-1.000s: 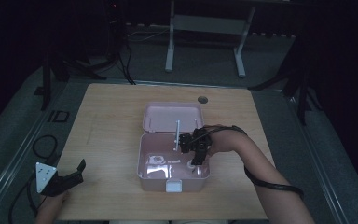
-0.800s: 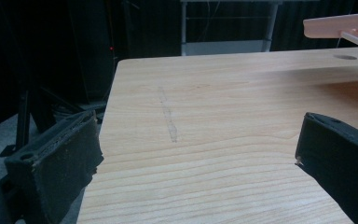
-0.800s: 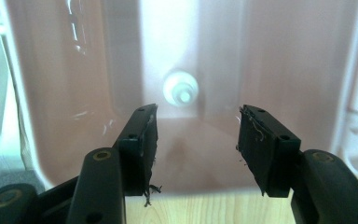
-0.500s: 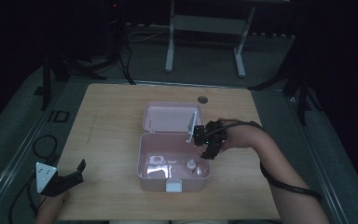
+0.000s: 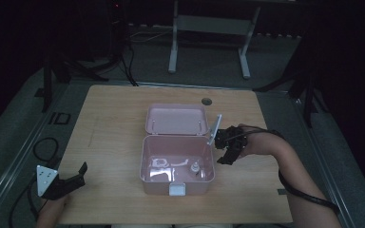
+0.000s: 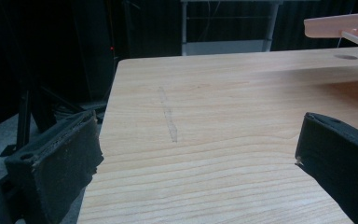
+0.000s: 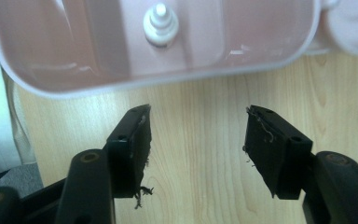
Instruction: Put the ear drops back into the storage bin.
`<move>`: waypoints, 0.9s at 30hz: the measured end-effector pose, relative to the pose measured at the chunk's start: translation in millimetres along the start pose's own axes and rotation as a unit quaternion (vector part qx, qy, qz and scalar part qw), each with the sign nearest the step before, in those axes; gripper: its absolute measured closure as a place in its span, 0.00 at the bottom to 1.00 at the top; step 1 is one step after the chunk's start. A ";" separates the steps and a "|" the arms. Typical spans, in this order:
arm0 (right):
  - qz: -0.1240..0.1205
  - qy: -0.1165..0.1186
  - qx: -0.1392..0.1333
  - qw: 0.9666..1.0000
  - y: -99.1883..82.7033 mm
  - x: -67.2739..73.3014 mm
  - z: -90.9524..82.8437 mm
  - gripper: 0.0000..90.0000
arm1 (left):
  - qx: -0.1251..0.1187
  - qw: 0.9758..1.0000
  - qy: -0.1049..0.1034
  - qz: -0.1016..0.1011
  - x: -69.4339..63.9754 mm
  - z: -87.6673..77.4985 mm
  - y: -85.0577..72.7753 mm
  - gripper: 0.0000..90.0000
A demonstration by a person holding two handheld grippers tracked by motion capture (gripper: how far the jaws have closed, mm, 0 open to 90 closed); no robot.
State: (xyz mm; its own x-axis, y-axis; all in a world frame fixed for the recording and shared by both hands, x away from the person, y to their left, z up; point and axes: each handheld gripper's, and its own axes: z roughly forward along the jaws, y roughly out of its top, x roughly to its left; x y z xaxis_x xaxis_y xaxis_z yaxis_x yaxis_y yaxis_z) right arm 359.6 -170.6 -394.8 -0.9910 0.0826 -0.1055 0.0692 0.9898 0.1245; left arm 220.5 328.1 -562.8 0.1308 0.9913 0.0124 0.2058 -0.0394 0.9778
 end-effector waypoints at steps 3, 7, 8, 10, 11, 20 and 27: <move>0.021 0.013 -0.012 1.000 -14.9 -1.5 11.1 0.34 | 0.000 1.000 0.000 0.000 -0.1 0.1 0.0 0.00; 0.037 0.032 -0.037 0.998 -28.7 -2.2 22.9 0.22 | 0.000 1.000 0.001 0.000 -0.3 0.0 0.0 0.00; 0.043 0.035 -0.041 0.998 -31.7 -3.0 26.6 0.20 | 0.000 1.000 0.001 0.001 -0.2 0.1 0.0 0.00; 0.047 0.032 -0.042 0.998 -37.0 -2.5 34.6 0.19 | 0.000 1.000 0.001 0.001 -0.3 0.1 0.0 0.00; 0.047 0.033 -0.042 0.997 -39.4 -2.0 38.9 0.17 | 0.000 1.000 0.001 0.001 -0.3 0.1 0.0 0.00; 0.065 0.012 -0.075 0.995 -56.9 0.7 70.3 0.16 | 0.000 1.000 0.001 0.001 -0.5 0.0 0.0 0.00; 0.087 0.001 -0.117 0.989 -72.5 6.8 88.1 0.16 | -0.001 1.000 0.001 0.001 -0.5 -0.1 -0.1 0.00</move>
State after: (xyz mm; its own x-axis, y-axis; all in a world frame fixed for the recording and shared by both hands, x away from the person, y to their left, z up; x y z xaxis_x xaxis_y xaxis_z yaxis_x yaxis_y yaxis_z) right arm 358.0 -231.6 -491.4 -0.9669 0.2482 -0.0598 0.2101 0.9065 0.3662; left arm 220.3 327.6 -562.9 0.1296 0.9915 0.0147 0.2044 -0.0412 0.9780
